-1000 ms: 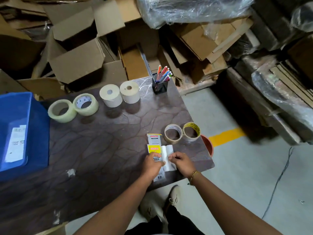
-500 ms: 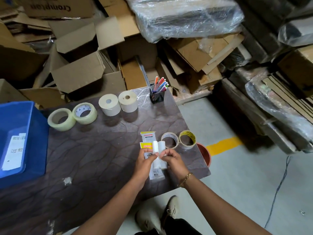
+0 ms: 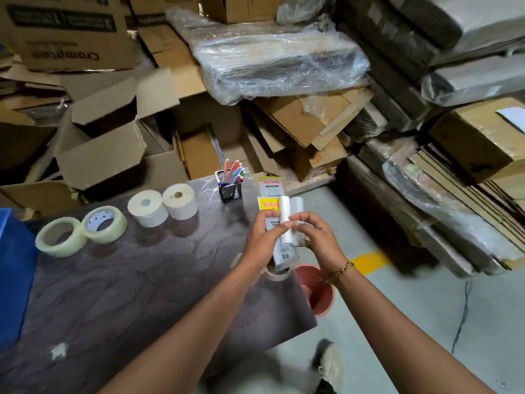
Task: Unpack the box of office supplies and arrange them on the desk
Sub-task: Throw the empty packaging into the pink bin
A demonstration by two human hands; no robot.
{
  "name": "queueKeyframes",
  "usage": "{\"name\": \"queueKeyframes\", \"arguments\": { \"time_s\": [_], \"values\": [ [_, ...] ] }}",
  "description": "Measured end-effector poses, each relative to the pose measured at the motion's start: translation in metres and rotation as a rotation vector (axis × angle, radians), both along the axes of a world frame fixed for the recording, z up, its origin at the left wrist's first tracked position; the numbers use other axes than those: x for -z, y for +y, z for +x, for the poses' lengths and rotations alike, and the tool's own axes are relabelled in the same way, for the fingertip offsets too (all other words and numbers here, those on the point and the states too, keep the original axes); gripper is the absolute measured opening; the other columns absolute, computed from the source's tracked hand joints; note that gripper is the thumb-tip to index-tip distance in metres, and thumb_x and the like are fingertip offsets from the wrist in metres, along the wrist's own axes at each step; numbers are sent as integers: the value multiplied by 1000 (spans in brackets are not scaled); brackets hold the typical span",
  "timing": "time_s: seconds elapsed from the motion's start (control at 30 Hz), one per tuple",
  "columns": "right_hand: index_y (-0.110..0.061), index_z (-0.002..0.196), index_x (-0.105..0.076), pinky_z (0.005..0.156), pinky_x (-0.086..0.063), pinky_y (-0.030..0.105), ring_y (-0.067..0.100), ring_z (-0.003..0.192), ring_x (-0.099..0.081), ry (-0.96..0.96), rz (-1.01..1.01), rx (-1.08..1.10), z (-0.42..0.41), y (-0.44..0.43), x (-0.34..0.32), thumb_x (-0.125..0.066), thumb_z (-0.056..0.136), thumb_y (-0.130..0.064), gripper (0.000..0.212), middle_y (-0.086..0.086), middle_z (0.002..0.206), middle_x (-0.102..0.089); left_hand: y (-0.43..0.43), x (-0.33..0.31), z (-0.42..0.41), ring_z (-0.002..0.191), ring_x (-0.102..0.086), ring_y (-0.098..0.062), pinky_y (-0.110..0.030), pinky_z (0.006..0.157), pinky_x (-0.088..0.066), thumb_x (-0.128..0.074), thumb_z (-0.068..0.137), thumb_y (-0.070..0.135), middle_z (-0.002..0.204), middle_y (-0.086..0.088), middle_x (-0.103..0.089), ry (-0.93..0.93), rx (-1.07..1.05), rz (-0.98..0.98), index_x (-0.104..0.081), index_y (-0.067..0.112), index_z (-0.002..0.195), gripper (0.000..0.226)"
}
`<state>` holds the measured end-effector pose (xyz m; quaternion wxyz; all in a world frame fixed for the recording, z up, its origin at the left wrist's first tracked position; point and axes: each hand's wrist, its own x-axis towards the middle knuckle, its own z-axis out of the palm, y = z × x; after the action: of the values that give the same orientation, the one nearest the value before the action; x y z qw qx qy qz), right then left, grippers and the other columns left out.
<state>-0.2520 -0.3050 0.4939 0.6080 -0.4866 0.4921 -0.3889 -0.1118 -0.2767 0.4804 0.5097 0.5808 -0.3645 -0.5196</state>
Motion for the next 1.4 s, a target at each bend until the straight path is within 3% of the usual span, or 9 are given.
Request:
{"name": "queueKeyframes", "arguments": {
  "time_s": [0.23,0.53,0.67,0.8,1.0,1.1,1.17,1.27,1.4],
  "values": [
    [-15,95,-64,61,-49,17,6,73,-61,44,102,24,-128,-73,35,-52,92,-5,16,-1,86,-65,-73,35,-128,97,-68,-27,-46,85,-52,-72,64,53,104,-3,-71,-18,73,120,-58,42,97,37],
    [-18,77,-59,60,-38,24,3,67,-53,200,423,12,-212,-129,194,-53,88,-13,14,-9,74,-59,-105,165,-232,89,-60,-13,-16,83,-47,-71,84,13,90,11,-60,47,-68,451,-59,18,97,19],
    [-18,73,-59,64,-39,27,10,74,-50,272,569,-20,-217,-137,290,-49,91,-9,22,-6,75,-56,-113,254,-244,94,-58,-18,-41,82,-50,-69,87,15,96,6,-59,88,-104,632,-58,18,101,18],
    [-10,83,-66,75,-44,34,19,86,-55,325,632,-53,-214,-137,392,-51,87,-12,15,0,83,-60,-123,352,-243,91,-56,-15,-27,64,-40,-64,89,24,102,-2,-61,93,-127,778,-57,16,109,23],
    [1,96,-60,45,-44,12,16,74,-53,363,683,-75,-206,-148,506,-45,92,-4,16,6,83,-55,-137,478,-244,89,-55,-16,-24,63,-40,-63,89,25,100,-3,-61,79,-132,863,-55,17,102,17],
    [-5,103,-67,65,-46,17,19,94,-59,372,668,-118,-210,-150,553,-49,94,-9,21,4,98,-65,-141,520,-247,93,-58,-14,-18,68,-49,-63,89,32,121,-2,-62,86,-110,848,-57,18,121,35],
    [-10,122,-65,82,-46,18,18,111,-58,400,656,-179,-217,-148,568,-50,95,-13,31,4,120,-65,-136,536,-247,112,-59,-14,-24,90,-53,-59,79,62,140,5,-52,-5,-12,843,-51,33,136,65],
    [-17,134,-59,105,-43,34,19,122,-56,464,651,-231,-227,-143,552,-58,91,-18,42,3,135,-60,-123,527,-247,138,-39,-17,-40,114,-35,-50,69,77,155,5,-32,-133,89,832,-36,40,147,88],
    [-13,131,-59,94,-40,26,16,111,-56,503,597,-244,-237,-134,477,-64,90,-18,42,4,125,-62,-108,469,-243,135,-43,-20,-43,110,-38,-50,66,76,154,3,-35,-257,106,814,-35,45,145,86]
  ]
}}
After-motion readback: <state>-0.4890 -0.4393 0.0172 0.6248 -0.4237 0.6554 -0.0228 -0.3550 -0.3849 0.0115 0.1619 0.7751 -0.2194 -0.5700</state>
